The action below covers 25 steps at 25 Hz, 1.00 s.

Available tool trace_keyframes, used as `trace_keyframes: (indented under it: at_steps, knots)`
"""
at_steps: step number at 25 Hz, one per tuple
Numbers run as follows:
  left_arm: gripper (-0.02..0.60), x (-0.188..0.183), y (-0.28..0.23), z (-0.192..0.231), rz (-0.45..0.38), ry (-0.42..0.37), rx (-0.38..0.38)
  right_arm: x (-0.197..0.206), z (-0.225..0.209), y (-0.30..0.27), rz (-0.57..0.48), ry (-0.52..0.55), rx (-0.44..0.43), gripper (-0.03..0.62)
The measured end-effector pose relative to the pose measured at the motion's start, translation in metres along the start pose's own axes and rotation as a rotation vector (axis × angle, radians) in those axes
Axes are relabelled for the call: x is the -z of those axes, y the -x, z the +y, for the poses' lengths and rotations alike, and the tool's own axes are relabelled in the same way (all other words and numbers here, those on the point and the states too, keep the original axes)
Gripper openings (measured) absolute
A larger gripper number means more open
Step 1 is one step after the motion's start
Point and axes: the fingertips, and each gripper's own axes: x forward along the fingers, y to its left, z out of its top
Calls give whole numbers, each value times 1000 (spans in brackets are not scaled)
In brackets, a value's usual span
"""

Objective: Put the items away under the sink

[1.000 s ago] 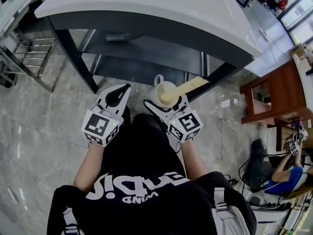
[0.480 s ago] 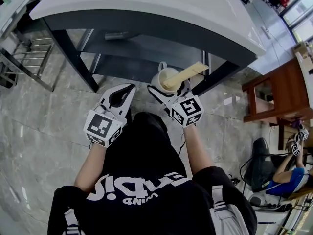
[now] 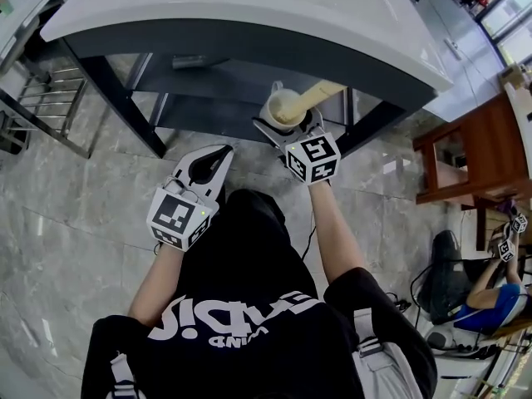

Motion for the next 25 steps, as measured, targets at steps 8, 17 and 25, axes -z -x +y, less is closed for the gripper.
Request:
trace_keyframes:
  at_steps: [8,17,25]
  knots:
    - [18,5,-9,-8,26,-18,14,7,-34,-26,28,-23,41,470]
    - [18,8,-14,-11,34,-12,21,18,-59,-48,68,-26,89,469]
    - [18,9,-14,-10,40,-8,20,26,-66,-58,83,-17,121,470]
